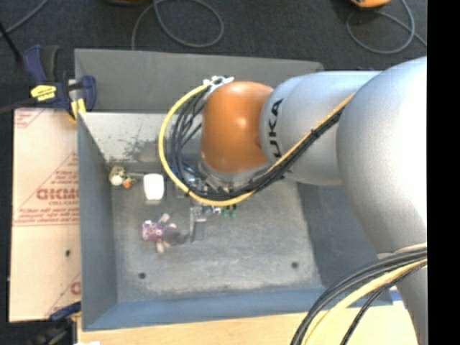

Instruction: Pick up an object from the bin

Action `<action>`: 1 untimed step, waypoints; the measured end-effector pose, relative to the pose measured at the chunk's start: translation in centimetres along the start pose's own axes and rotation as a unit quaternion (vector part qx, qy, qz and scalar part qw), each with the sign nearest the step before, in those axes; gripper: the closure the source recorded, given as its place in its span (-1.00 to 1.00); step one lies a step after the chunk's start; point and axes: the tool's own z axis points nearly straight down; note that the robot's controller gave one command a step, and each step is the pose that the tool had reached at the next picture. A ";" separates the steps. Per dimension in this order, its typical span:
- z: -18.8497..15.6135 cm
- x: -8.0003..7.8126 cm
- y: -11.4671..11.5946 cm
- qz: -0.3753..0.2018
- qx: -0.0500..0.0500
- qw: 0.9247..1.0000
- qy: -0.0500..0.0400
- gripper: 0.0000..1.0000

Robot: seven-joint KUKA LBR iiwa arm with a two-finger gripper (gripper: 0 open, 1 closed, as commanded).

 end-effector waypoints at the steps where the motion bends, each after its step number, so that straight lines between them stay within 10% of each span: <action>1: 4.2 2.7 2.7 0.001 -0.002 1.000 0.001 1.00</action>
Offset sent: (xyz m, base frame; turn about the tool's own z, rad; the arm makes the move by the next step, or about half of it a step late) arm 0.0000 0.0000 0.0000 0.0000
